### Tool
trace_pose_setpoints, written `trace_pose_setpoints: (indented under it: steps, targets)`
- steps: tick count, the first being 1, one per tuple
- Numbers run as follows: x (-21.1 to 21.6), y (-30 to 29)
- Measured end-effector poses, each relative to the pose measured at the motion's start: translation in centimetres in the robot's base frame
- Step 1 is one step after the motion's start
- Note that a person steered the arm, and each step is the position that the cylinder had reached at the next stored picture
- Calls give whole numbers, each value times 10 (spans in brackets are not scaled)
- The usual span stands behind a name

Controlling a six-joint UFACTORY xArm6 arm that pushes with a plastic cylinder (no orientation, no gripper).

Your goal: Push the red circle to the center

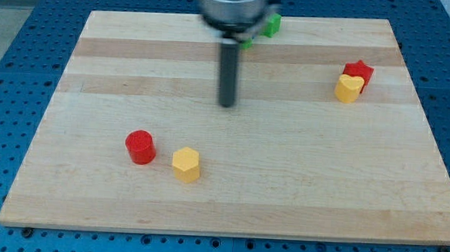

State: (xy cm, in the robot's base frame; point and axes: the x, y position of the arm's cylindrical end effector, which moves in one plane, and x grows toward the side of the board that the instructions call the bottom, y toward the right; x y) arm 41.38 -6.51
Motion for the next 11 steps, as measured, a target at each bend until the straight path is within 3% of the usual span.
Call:
trace_pose_setpoints:
  steps: [1, 2, 3, 4, 5, 6, 7, 8, 9, 11]
  targets:
    - [9, -115]
    - [65, -216]
    - [121, -221]
    - [135, -151]
    - [118, -64]
    - [84, -12]
    - [42, -5]
    - [53, -75]
    - [33, -111]
    - [21, 27]
